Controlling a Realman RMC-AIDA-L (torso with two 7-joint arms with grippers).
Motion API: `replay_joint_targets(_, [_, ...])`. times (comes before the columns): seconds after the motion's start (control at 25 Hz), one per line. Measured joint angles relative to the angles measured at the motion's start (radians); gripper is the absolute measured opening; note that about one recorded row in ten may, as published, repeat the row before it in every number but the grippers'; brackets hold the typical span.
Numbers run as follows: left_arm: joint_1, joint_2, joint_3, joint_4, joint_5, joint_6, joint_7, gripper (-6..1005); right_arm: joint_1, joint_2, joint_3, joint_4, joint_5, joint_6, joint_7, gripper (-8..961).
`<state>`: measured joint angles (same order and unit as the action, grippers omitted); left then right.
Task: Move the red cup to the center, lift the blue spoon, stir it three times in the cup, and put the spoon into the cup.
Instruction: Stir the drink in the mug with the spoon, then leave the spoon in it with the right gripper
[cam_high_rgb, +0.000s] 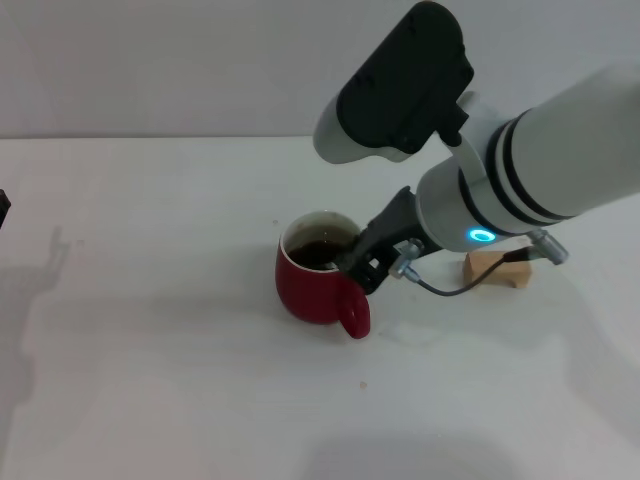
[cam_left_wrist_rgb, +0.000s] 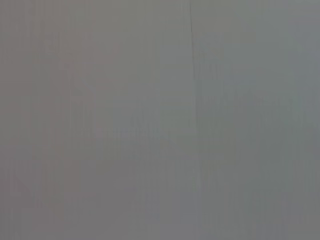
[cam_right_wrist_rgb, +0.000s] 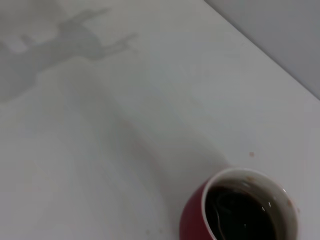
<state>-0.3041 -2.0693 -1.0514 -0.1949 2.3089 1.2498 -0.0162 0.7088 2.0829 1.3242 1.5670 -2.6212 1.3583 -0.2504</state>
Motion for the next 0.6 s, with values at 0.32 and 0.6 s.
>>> replay_joint_targets(0.32, [0.003,0.000,0.001,0.000,0.001,0.007,-0.001,827,0.009,-0.003,0.009,-0.037,0.005,-0.082,-0.005,125])
replay_joint_targets(0.6, [0.007,0.000,0.001,0.000,0.001,0.008,-0.001,827,0.004,-0.004,0.000,-0.022,-0.002,-0.085,-0.009,124])
